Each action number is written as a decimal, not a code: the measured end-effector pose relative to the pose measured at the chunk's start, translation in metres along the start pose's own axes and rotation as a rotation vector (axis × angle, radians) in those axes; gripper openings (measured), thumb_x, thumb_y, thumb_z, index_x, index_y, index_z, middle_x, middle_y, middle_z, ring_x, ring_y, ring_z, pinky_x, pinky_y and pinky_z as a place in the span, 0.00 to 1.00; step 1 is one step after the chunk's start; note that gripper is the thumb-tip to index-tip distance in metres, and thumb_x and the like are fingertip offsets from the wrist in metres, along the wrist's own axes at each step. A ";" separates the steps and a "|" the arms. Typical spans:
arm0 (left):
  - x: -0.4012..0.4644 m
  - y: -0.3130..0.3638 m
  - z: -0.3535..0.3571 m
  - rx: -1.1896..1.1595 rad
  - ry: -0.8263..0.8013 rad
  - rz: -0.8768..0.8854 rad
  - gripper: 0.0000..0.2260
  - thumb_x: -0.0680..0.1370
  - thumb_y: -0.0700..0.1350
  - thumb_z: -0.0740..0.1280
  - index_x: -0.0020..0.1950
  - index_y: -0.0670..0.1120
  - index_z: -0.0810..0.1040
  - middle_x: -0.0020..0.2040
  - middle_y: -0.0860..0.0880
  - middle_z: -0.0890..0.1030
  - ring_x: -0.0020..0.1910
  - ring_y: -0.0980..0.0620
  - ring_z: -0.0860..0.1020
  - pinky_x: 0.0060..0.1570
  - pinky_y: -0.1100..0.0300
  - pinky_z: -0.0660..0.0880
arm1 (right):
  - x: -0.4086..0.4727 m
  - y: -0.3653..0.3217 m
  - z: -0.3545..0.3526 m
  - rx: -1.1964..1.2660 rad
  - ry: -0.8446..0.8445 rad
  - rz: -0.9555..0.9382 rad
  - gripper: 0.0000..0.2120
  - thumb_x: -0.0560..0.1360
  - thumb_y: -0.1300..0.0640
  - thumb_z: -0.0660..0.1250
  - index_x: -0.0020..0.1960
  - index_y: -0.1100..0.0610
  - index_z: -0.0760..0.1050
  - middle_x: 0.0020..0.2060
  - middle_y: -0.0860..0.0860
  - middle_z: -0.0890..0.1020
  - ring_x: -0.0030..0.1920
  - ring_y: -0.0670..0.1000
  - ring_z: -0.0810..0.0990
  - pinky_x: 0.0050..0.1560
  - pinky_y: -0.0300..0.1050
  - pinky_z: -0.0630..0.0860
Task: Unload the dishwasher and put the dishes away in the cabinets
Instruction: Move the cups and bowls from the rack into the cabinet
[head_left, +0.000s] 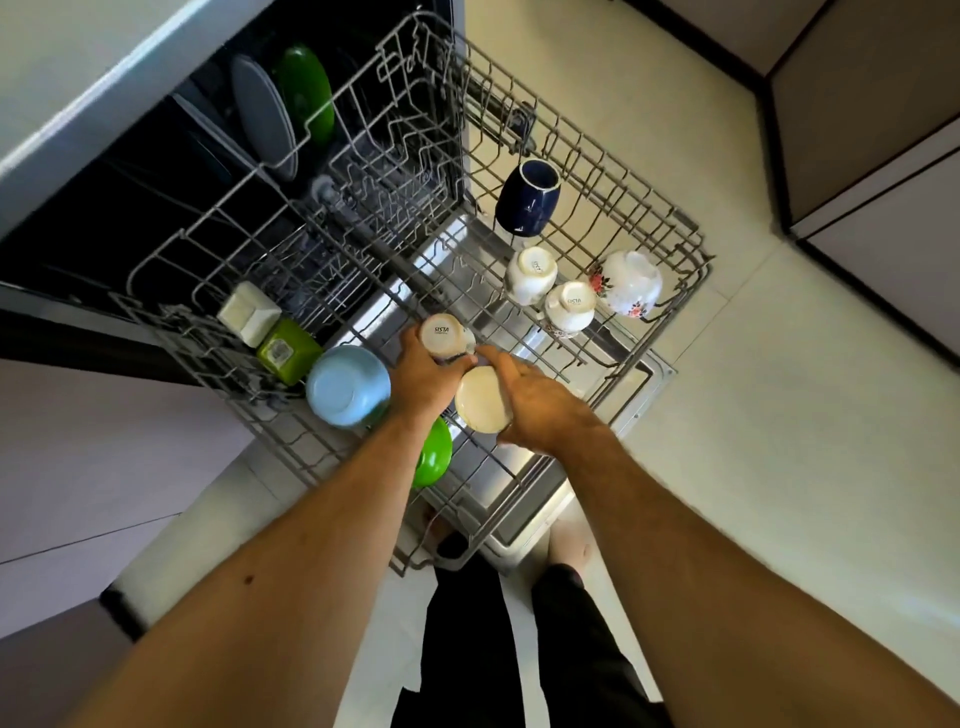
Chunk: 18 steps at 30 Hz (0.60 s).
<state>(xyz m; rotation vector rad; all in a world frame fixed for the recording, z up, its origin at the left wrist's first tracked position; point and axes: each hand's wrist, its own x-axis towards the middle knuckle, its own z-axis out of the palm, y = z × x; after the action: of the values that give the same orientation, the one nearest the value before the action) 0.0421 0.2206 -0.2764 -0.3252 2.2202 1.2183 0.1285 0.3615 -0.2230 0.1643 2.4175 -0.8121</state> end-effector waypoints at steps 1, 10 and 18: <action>0.000 0.001 0.001 -0.014 0.003 0.002 0.43 0.61 0.52 0.79 0.72 0.51 0.63 0.61 0.49 0.80 0.58 0.50 0.79 0.61 0.49 0.76 | 0.002 0.002 0.000 0.008 -0.006 -0.002 0.58 0.64 0.60 0.81 0.80 0.47 0.45 0.74 0.57 0.66 0.72 0.59 0.67 0.69 0.54 0.66; 0.007 0.006 0.010 0.072 0.107 0.026 0.33 0.71 0.49 0.76 0.72 0.54 0.65 0.60 0.48 0.78 0.57 0.45 0.78 0.55 0.54 0.76 | 0.007 0.010 -0.001 0.051 0.030 -0.062 0.43 0.66 0.59 0.79 0.74 0.46 0.61 0.67 0.50 0.74 0.65 0.54 0.73 0.61 0.44 0.68; -0.009 0.005 0.010 0.016 0.224 0.104 0.30 0.72 0.45 0.76 0.72 0.50 0.69 0.63 0.48 0.79 0.59 0.51 0.77 0.53 0.64 0.70 | -0.004 0.021 0.002 0.142 0.079 -0.069 0.42 0.65 0.55 0.80 0.72 0.46 0.61 0.65 0.50 0.74 0.64 0.53 0.73 0.60 0.45 0.71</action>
<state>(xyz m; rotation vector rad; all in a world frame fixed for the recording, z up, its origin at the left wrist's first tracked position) 0.0510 0.2312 -0.2716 -0.3582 2.4640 1.2709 0.1387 0.3772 -0.2333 0.1723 2.4509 -1.0273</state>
